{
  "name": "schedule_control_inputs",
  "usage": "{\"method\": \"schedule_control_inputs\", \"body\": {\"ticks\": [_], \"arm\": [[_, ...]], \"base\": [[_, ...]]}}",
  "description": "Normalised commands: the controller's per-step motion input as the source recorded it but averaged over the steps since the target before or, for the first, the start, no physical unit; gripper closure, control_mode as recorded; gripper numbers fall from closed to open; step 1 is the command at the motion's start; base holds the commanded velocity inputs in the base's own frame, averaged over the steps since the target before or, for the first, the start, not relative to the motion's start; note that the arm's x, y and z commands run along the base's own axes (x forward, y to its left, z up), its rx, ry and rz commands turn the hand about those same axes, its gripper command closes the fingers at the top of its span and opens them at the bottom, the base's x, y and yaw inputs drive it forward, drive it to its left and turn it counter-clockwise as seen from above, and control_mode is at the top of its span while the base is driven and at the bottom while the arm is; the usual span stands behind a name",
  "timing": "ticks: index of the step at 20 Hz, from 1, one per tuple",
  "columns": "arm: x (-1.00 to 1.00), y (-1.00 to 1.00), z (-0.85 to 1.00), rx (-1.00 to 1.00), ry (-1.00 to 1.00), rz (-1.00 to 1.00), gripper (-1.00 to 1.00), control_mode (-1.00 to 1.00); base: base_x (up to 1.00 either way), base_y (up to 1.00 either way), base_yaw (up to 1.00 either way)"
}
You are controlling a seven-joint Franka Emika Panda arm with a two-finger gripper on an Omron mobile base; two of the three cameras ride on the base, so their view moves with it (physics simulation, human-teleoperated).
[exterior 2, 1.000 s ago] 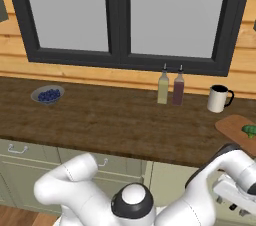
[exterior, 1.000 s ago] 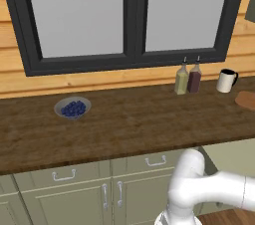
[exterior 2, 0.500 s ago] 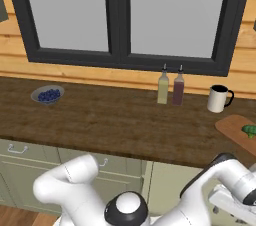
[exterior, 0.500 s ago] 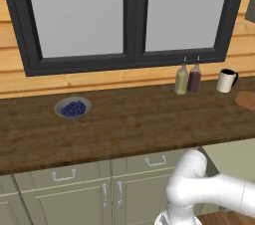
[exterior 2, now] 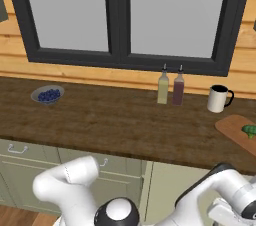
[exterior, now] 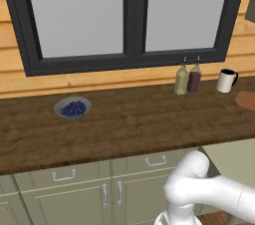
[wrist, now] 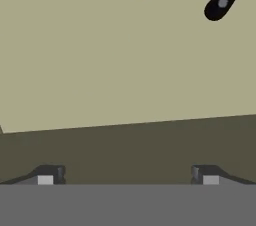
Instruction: Place the appropriate cutting tool for cutting the broccoli skin on the cutting board.
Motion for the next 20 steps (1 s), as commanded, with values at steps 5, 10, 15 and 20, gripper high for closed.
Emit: {"method": "schedule_control_inputs", "body": {"ticks": [5,10,15,20], "arm": [[0.47,0.01,0.16,0.00,0.01,-0.03,-1.00,-1.00],[0.46,-0.29,0.07,0.00,0.02,-0.05,-1.00,-1.00],[0.04,-0.62,-0.01,0.00,0.00,-0.04,-1.00,-1.00],[0.47,-0.40,0.00,0.00,0.05,-0.14,-1.00,-1.00]], "base": [[0.00,0.00,0.00],[0.00,0.00,0.00],[0.00,0.00,0.00],[0.00,0.00,0.00]]}}
